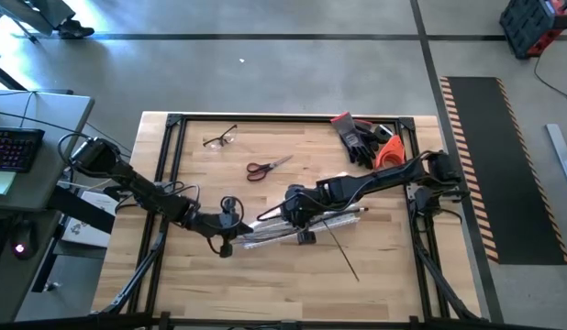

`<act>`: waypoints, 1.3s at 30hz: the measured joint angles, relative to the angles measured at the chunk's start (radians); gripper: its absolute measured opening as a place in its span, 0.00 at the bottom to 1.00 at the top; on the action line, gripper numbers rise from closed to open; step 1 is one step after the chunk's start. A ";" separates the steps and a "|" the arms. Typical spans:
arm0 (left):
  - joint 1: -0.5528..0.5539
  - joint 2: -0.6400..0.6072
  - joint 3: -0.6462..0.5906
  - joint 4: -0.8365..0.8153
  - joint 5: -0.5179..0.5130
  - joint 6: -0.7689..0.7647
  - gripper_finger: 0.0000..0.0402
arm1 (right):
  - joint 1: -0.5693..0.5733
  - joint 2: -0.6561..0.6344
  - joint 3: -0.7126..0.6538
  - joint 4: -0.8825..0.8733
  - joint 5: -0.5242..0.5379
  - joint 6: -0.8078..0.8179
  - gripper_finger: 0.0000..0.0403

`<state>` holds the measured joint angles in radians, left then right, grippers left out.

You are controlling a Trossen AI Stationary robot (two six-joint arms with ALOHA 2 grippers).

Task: Ziptie cables
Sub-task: Close the white cable duct lid

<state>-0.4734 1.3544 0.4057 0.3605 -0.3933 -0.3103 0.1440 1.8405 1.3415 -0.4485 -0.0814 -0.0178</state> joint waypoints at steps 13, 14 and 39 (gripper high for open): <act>-0.032 0.000 0.000 -0.020 -0.056 -0.023 0.00 | -0.040 0.006 0.000 0.028 0.010 -0.069 0.08; -0.032 0.000 0.001 -0.033 -0.067 -0.041 0.00 | -0.048 0.006 -0.002 0.029 -0.003 -0.073 0.11; 0.337 0.079 -0.107 0.043 0.208 -0.262 0.26 | 0.003 -0.019 -0.280 0.415 0.158 -0.008 0.38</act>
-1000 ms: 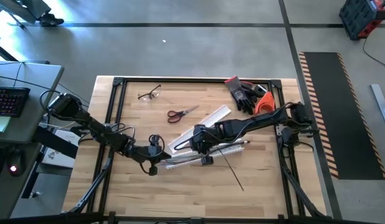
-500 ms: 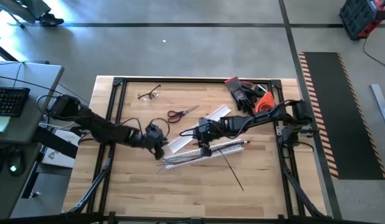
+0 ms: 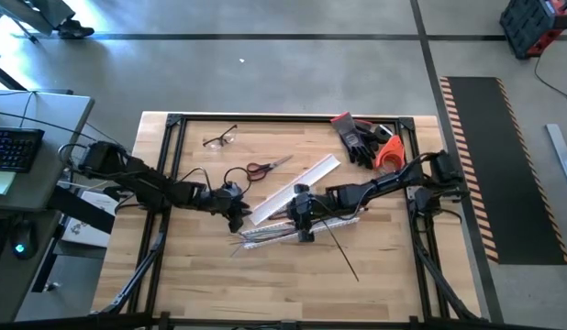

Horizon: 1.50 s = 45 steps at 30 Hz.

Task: Ziptie cables
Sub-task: Close the white cable duct lid

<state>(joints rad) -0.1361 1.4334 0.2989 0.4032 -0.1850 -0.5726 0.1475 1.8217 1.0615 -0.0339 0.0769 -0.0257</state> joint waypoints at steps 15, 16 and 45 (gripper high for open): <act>-0.102 0.155 0.023 0.022 -0.197 0.095 0.01 | 0.220 -0.003 0.000 0.036 0.314 0.141 0.38; -0.112 0.148 0.032 0.004 -0.216 0.125 0.01 | 0.227 -0.004 0.000 0.042 0.339 0.147 0.38; -0.271 0.105 0.276 -0.392 -0.725 0.651 0.00 | -0.305 0.034 -0.030 0.032 -0.269 -0.084 0.53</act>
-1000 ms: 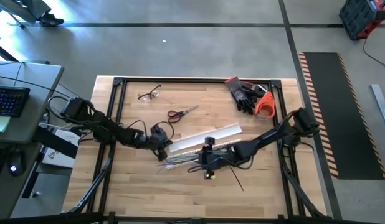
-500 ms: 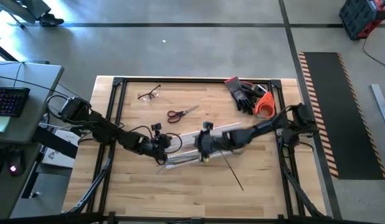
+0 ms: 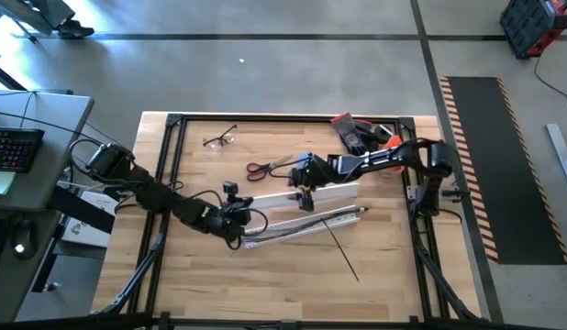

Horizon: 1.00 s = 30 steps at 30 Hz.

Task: Ziptie cables
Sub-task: Close the white cable duct lid

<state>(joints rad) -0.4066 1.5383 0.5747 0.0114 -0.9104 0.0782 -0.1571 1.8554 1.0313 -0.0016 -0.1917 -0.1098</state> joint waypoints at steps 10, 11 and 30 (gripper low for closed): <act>-0.015 -0.001 0.000 0.000 -0.054 0.024 0.00 | 0.007 0.037 0.000 -0.128 -0.095 -0.031 0.61; -0.018 -0.001 0.000 0.000 -0.065 0.024 0.00 | 0.016 0.037 0.000 -0.141 -0.060 -0.035 0.57; -0.159 -0.146 0.000 0.046 -0.103 -0.152 0.17 | 0.232 0.058 0.004 -0.120 0.730 -0.142 0.13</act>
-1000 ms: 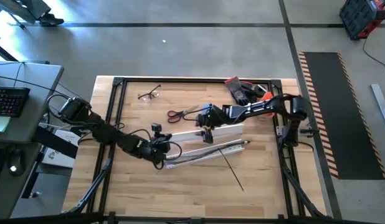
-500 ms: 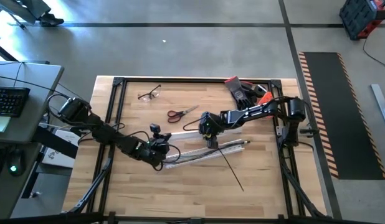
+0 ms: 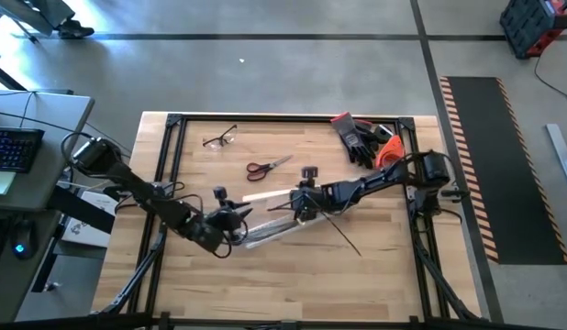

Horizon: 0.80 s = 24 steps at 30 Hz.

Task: Ziptie cables
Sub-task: Close the white cable duct lid

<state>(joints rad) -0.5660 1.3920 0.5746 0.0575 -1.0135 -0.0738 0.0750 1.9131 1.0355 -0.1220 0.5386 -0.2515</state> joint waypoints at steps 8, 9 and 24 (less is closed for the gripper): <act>-0.030 -0.055 -0.032 -0.072 0.065 -0.265 0.22 | 0.081 0.091 0.002 0.198 0.340 -0.237 0.13; -0.039 -0.065 -0.036 -0.097 0.064 -0.308 0.22 | 0.091 0.092 0.001 0.207 0.364 -0.257 0.13; -0.113 -0.176 -0.038 -0.252 0.058 -0.550 0.23 | 0.222 0.092 0.000 0.296 0.730 -0.561 0.13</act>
<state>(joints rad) -0.6793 1.2156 0.5365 -0.1949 -0.9553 -0.6234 0.2966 2.0048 1.0355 0.1739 1.2687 -0.8129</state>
